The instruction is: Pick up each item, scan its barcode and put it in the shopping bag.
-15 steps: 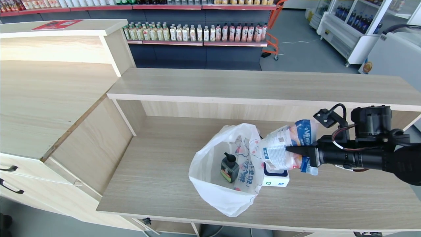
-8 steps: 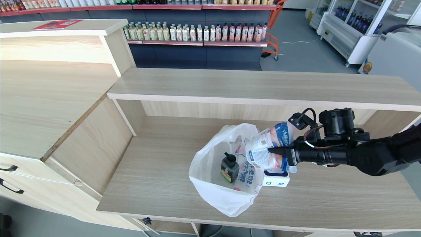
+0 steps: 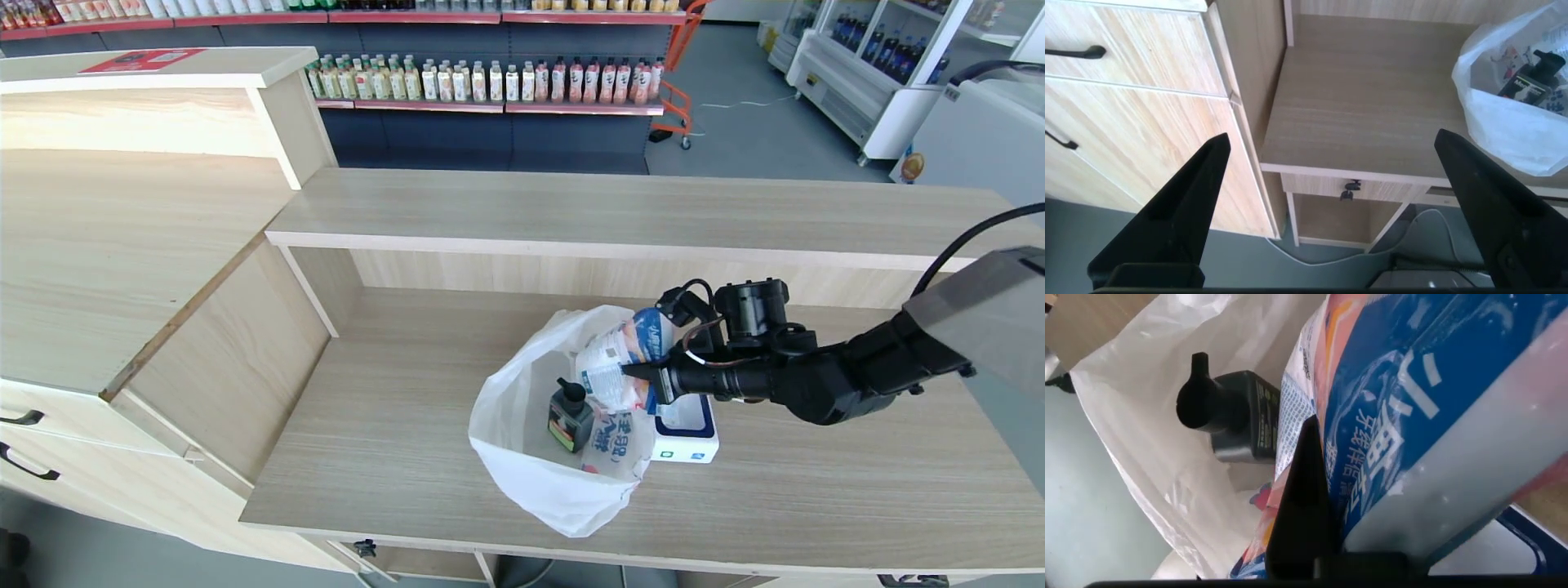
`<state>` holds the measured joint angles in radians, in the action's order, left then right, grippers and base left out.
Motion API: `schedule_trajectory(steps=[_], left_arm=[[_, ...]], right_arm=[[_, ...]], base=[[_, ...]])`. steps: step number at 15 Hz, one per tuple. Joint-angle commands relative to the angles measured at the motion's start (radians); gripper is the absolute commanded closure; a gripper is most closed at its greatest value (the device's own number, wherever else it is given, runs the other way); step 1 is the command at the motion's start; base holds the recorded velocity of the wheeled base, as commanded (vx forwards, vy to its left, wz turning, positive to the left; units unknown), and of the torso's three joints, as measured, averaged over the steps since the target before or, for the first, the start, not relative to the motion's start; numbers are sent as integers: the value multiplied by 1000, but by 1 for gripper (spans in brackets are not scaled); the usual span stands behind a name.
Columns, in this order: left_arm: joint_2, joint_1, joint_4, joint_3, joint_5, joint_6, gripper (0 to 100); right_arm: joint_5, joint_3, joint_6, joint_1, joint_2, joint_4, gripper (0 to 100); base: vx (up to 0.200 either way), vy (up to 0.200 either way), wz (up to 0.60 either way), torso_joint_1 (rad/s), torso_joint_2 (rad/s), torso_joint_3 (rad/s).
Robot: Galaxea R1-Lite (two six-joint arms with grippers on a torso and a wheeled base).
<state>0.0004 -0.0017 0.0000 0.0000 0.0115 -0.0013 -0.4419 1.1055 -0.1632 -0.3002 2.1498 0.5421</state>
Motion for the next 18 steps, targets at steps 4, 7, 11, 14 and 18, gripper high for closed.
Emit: schedule_trajectory(steps=[4,7,11,14,18], left_arm=[[0,0,0,0,1,0,0],[0,0,0,0,1,0,0],[0,0,0,0,1,0,0],[0,0,0,0,1,0,0],[0,0,0,0,1,0,0]], right_arm=[[12,34,5,-22,65,2,0],[2,34,102,-22,-22,10,0],[2,-78,281,18,-334,4,0],[203,-417,235,90,-694,18,0],[422,-1013,228,188,-1251,7,0]], base=[[0,0,0,0,0,0],[0,0,0,0,0,0],[0,0,0,0,0,0],[0,0,0,0,0,0],[0,0,0,0,0,0]])
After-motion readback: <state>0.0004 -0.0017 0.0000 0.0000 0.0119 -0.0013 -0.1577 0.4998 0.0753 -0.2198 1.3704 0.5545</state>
